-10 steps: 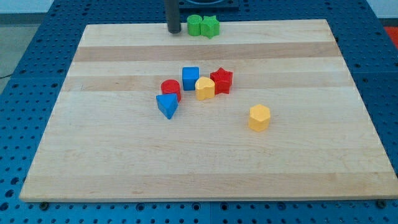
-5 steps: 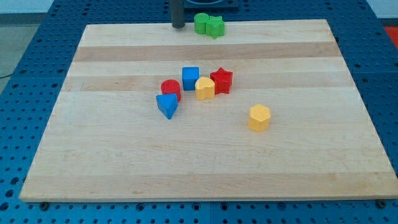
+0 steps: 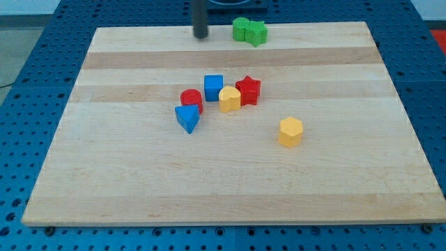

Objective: Keep green blocks vertically above red star

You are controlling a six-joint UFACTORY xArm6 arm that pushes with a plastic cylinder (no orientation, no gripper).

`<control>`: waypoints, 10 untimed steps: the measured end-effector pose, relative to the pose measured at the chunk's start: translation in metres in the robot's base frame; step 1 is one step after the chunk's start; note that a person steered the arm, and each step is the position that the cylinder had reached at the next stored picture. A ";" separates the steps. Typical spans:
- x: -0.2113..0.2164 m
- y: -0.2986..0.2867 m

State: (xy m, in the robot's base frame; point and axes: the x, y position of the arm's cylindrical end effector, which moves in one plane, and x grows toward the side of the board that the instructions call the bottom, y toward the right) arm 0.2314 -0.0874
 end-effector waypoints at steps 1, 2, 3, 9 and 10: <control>0.061 0.046; 0.090 0.146; 0.065 0.236; 0.002 0.173; 0.002 0.170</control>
State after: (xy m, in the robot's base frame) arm 0.2335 0.0823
